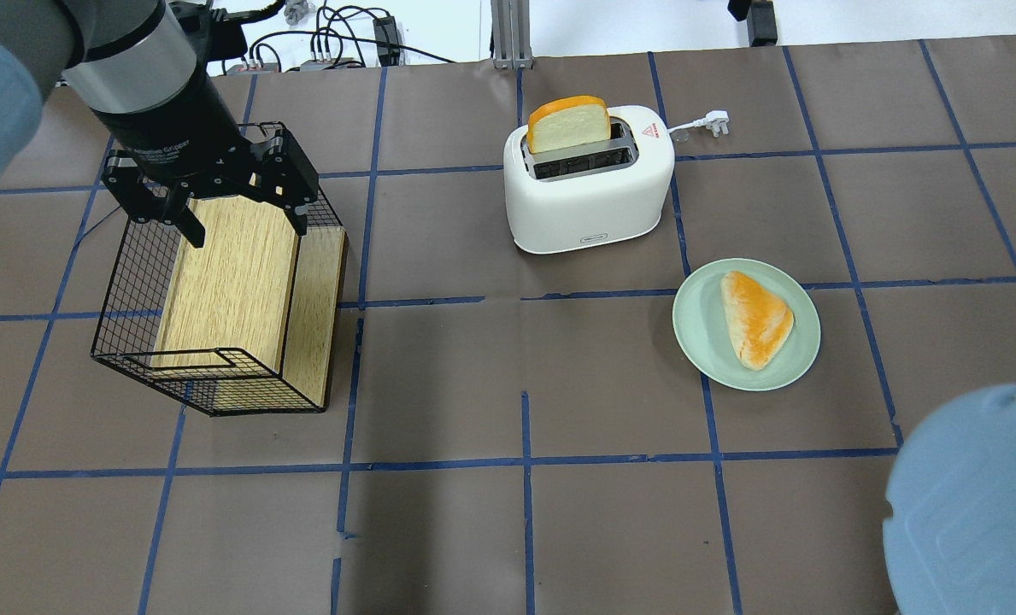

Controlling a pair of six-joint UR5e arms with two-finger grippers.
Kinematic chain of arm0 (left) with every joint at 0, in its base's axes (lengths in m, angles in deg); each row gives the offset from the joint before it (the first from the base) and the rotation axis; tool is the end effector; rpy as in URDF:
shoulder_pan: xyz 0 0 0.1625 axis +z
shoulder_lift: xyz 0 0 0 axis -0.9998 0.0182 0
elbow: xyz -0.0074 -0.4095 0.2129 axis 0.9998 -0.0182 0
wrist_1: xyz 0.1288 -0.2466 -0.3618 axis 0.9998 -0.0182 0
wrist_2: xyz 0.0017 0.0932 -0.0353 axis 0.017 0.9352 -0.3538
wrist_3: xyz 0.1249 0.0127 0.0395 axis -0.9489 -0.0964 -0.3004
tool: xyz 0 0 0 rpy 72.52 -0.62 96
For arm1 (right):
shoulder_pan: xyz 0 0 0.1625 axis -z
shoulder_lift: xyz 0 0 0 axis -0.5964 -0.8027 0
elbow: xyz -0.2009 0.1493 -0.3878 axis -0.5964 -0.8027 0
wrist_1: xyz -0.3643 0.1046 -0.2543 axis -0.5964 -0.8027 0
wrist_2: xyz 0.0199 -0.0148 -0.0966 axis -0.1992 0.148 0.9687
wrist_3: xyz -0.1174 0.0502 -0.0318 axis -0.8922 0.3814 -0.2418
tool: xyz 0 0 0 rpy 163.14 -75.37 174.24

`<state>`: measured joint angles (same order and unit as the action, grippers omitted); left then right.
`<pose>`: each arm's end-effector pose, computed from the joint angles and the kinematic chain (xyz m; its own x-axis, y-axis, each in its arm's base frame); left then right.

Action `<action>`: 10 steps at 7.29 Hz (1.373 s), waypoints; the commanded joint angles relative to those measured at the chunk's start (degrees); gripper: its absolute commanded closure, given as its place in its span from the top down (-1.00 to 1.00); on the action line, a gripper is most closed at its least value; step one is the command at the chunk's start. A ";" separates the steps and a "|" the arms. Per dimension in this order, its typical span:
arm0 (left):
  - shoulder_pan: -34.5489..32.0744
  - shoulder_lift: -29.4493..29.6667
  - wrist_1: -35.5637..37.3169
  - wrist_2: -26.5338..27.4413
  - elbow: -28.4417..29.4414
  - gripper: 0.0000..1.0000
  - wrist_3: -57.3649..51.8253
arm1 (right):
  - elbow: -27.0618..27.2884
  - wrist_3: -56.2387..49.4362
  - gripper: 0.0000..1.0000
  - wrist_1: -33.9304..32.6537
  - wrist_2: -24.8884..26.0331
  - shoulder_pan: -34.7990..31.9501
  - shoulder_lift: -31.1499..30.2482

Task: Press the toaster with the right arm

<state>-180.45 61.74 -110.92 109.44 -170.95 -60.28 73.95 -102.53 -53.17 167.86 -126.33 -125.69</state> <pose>-0.1451 -0.5153 0.5103 -0.9948 -0.0999 -0.0217 -0.1012 0.9922 0.0733 0.1278 -0.6899 0.5825 -0.9402 -0.3400 0.0184 -0.3402 0.9404 -0.0033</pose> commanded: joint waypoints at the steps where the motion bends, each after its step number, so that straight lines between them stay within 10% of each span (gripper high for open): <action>1: 0.00 0.00 -0.02 0.00 -0.04 1.00 0.00 | 21.19 0.05 1.00 -8.07 0.31 -0.64 -12.51; 3: 0.00 0.00 -0.02 0.00 -0.04 1.00 0.00 | 37.69 -0.12 1.00 -14.57 1.10 0.41 -23.80; 10: 0.00 0.00 0.06 0.00 -0.04 1.00 0.00 | 35.74 0.05 1.00 -13.90 1.01 3.67 -23.31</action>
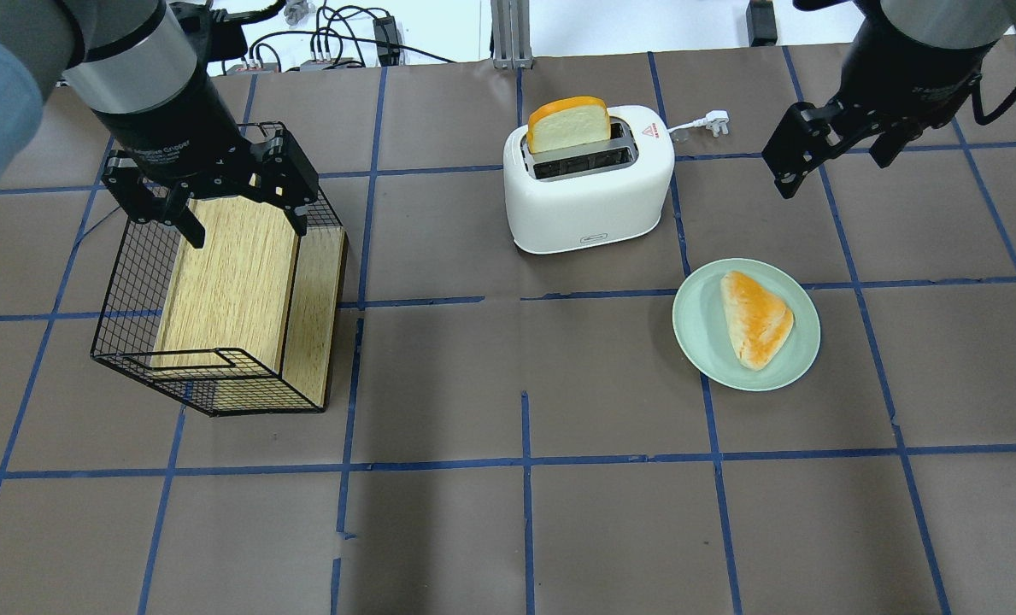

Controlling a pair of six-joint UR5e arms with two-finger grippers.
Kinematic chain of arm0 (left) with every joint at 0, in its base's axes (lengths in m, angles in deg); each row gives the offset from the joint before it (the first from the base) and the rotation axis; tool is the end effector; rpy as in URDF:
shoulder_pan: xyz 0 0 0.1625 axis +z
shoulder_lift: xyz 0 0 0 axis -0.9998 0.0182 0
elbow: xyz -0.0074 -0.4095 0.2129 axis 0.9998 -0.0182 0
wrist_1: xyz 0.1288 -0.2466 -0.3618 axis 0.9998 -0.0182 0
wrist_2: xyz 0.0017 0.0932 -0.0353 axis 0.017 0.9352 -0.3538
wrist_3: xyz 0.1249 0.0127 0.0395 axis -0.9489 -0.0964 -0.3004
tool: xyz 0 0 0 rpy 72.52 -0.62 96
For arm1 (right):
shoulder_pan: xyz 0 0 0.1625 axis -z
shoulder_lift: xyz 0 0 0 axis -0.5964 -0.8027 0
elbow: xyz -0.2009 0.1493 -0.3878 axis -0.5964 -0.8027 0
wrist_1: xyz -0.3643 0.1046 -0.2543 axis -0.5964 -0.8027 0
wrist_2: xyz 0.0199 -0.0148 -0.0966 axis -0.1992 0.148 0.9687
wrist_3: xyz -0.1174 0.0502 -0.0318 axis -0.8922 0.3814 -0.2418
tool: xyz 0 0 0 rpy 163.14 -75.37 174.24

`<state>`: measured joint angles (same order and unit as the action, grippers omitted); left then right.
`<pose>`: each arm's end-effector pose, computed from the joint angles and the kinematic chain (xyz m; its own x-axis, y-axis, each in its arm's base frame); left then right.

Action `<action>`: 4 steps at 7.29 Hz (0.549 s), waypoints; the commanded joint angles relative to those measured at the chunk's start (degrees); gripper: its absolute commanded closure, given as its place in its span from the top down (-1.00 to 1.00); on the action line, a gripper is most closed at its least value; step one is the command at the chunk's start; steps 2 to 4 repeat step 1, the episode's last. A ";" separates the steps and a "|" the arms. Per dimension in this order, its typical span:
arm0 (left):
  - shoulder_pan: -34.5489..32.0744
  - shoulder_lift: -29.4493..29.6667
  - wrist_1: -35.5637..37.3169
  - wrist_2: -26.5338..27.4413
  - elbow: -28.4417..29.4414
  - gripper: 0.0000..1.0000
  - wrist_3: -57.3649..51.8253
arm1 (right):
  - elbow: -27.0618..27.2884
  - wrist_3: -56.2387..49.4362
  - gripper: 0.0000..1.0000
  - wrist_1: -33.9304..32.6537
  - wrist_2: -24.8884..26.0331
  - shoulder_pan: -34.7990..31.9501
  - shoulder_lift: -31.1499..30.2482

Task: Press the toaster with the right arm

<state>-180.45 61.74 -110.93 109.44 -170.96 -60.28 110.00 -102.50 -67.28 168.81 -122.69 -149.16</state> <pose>-0.1451 -0.5152 0.5102 -0.9948 -0.0999 -0.0217 -0.1012 0.9921 0.0736 0.0929 -0.5316 0.5228 -0.9596 -0.2780 0.0432 -0.2791 0.9600 -0.0227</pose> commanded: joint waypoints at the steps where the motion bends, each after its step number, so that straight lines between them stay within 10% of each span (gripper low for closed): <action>1: 0.00 0.00 -0.02 0.00 -0.03 1.00 0.00 | -0.31 0.01 1.00 0.21 0.07 -0.06 0.16; 4: 0.00 0.00 -0.02 0.00 -0.03 1.00 0.00 | -0.31 0.01 1.00 0.21 0.07 -0.06 0.16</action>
